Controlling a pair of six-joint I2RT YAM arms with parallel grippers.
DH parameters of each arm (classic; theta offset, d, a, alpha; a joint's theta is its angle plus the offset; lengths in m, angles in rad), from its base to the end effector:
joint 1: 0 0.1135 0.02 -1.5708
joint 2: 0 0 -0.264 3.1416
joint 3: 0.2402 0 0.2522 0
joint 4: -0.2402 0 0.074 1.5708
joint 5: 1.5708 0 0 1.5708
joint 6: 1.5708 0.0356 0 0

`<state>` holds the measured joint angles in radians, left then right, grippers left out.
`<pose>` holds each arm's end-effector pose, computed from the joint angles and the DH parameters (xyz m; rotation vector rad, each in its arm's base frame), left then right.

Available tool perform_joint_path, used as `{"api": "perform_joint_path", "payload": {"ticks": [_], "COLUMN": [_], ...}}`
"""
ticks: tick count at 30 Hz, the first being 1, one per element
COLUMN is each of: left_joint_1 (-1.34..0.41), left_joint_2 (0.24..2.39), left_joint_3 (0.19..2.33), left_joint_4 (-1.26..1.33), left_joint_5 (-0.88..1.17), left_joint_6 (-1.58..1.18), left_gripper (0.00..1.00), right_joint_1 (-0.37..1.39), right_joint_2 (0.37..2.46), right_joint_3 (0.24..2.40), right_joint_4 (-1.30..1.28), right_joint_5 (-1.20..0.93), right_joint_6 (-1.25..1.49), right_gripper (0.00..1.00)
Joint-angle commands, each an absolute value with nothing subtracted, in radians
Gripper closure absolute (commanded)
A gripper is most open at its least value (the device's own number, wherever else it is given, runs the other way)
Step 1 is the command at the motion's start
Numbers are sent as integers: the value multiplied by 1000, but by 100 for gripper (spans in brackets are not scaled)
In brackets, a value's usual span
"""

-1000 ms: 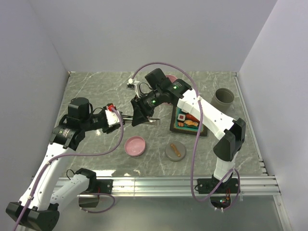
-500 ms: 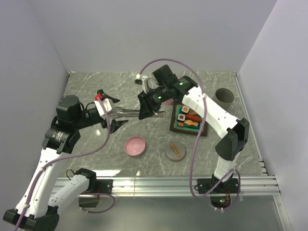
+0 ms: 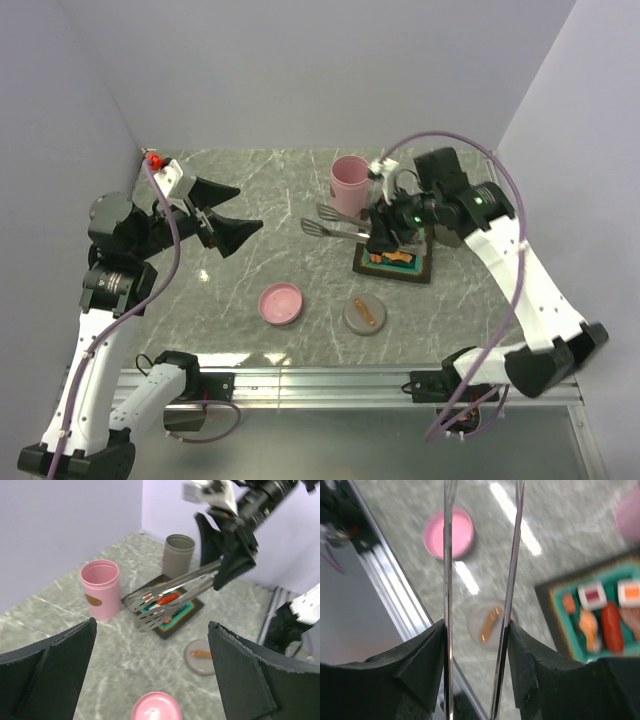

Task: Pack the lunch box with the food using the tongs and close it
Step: Pick up the food using the clamp

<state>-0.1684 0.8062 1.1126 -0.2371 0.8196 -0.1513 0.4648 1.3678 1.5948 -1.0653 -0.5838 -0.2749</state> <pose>0.1443 -0.0509 0.4419 0.6825 1.4336 -0.8629 0.2248 0.1347 0.4086 -1.1043 2.0976 0.7900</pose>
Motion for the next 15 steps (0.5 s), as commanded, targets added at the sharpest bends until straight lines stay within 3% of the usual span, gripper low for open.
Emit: {"api": "perform_joint_path", "payload": {"ticks": [1,9,15], "left_joint_1": [-152,-144,-144], "left_joint_2": [836,876,902], "left_joint_3": [1141,1152,1144], "left_joint_4": [-166,-189,-255], "left_joint_5": [870,850,830], "left_joint_6": [-302,-285,-218], "left_gripper": [1,1,1], "right_joint_1": [422,247,169], "right_joint_2": [1251,1095,1123], "right_joint_3": [1493,1306,1273], "right_joint_4": [-1097,-1103,-1066], "right_joint_5": [-505,-345,-266], "right_joint_6": [-363,-422,-457], "right_gripper": [43,45,46]}}
